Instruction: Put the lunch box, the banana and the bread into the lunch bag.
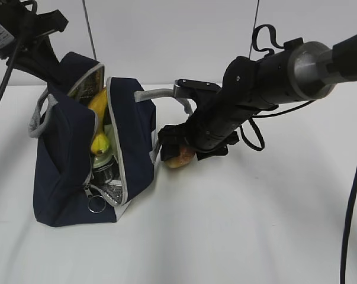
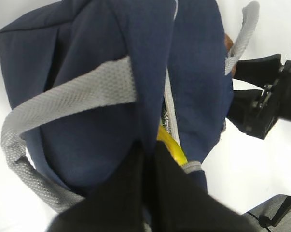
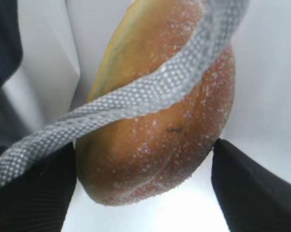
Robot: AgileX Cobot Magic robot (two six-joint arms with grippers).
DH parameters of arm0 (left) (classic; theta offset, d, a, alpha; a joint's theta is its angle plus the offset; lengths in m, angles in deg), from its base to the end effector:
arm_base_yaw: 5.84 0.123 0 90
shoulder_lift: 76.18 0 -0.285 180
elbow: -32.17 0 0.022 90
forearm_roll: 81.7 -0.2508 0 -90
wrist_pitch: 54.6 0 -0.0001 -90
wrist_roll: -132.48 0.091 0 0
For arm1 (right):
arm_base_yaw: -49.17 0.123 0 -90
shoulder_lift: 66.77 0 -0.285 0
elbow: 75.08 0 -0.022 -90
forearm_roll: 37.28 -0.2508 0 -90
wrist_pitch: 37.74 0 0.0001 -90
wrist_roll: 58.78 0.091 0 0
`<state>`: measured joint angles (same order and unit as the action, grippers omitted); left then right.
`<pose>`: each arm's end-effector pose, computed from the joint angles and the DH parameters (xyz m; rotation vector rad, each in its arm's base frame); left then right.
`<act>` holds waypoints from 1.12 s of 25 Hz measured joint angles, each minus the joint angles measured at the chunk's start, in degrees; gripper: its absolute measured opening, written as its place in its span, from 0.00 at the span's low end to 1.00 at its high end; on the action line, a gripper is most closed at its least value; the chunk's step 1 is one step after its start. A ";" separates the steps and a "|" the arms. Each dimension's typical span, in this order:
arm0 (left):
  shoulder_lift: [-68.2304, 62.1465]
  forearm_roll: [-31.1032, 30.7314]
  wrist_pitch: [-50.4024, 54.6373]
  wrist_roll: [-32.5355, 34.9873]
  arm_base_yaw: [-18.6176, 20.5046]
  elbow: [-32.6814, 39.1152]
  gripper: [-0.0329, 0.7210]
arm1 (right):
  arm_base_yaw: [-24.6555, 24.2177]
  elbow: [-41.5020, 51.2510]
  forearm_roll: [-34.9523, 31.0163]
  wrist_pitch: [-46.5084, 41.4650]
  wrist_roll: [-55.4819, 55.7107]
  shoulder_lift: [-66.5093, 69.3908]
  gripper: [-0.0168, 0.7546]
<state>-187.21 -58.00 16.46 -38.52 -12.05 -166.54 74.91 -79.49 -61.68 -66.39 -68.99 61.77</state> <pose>0.3740 -0.0755 0.3209 0.2609 2.7779 -0.5709 0.3896 0.2079 0.1457 -0.4018 2.6485 0.4783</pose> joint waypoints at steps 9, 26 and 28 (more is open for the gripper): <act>0.00 0.00 0.00 0.00 0.00 0.00 0.04 | 0.00 0.00 -0.04 1.03 0.13 0.61 0.61; 0.00 0.00 0.00 0.00 0.00 0.00 0.04 | -5.82 -0.50 18.85 -9.43 4.53 -6.65 0.59; 0.00 0.00 0.00 0.00 0.00 0.00 0.04 | -7.01 -0.50 21.70 -11.52 5.77 -7.82 0.59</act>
<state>-187.21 -58.00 16.46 -38.52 -12.05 -166.54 67.91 -80.00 -39.98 -77.91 -63.22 53.95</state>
